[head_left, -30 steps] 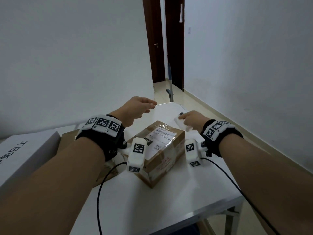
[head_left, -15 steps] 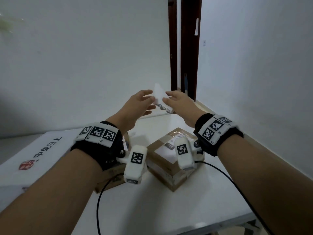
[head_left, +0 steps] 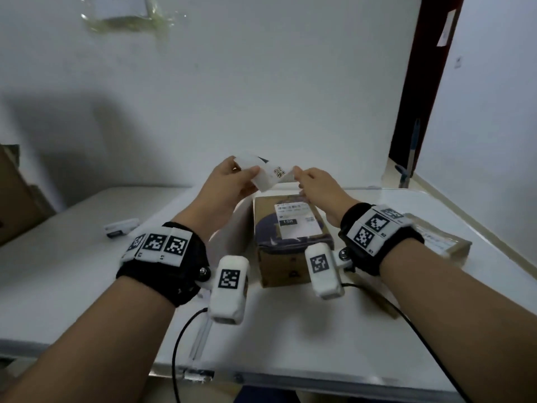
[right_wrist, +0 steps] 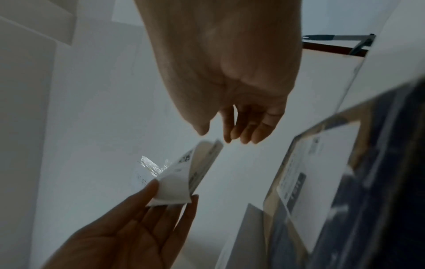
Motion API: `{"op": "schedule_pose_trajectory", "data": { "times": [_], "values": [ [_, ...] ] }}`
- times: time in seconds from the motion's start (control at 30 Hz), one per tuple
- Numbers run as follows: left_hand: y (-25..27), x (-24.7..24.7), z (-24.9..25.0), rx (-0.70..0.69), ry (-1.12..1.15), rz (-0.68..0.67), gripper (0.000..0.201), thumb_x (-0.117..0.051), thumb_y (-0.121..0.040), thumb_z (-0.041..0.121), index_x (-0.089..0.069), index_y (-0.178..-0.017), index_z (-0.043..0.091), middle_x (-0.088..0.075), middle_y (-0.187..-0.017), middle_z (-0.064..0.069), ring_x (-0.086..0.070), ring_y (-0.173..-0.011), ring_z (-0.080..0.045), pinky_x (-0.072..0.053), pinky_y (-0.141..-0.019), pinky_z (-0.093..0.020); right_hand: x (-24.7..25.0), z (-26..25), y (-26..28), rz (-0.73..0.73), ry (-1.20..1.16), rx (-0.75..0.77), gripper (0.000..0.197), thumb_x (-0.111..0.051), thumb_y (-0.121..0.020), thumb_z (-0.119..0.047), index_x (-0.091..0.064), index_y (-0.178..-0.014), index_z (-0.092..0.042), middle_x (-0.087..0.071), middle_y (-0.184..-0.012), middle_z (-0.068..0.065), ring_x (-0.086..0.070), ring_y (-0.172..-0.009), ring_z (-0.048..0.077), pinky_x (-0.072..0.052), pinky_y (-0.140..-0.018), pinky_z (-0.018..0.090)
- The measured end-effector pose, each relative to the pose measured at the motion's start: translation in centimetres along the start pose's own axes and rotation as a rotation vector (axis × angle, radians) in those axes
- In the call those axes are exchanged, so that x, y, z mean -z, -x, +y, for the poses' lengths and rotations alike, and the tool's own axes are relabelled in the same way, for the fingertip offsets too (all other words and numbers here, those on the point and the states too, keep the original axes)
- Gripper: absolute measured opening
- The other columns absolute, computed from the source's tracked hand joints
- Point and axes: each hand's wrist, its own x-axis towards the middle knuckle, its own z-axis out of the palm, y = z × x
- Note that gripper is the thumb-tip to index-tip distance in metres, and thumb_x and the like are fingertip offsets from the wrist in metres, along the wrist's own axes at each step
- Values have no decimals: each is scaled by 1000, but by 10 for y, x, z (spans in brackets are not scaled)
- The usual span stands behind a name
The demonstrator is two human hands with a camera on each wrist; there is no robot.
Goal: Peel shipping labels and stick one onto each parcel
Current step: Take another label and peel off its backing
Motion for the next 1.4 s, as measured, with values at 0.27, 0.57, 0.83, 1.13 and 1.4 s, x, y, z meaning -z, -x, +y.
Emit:
{"op": "schedule_pose_trajectory", "data": {
  "times": [0.27,0.57,0.83,1.13,1.4],
  "values": [
    [28,22,-4,98,57,-122,34,-59,-90,4,-58,-124,6,-66,-119,-14,-63,-106,-25,-52,-94,-39,-36,-18,1,-209,-719,-231,47,-43,-98,-46,-42,-126,-8,-61,-106,17,-62,-81,22,-53,-76,31],
    [43,20,-14,136,-204,-277,28,-51,-89,-10,-55,-117,-4,-64,-111,-11,-59,-102,-21,-46,-91,-30,-37,-6,8,-162,-633,-9,30,-50,-94,3,-64,-114,-14,-65,-105,8,-65,-87,23,-56,-78,38],
    [30,23,-4,208,186,16,27,-42,-92,-8,-63,-107,0,-71,-90,-9,-67,-73,-14,-57,-71,-22,-28,1,24,-152,-394,66,37,-48,-95,4,-68,-115,-18,-66,-120,5,-69,-89,18,-59,-75,30],
    [26,28,-10,193,42,77,8,-65,-89,8,-70,-88,2,-67,-71,-5,-65,-63,-8,-56,-65,-17,-20,13,31,-162,-279,108,39,-48,-93,5,-69,-112,-23,-69,-117,8,-70,-86,20,-56,-74,34],
    [30,22,-8,308,67,29,5,-66,-86,3,-69,-88,-1,-70,-72,-8,-68,-62,-8,-57,-65,-16,-9,12,30,-119,-183,208,40,-47,-93,4,-71,-107,-24,-69,-112,7,-63,-90,16,-51,-64,15]
  ]
}}
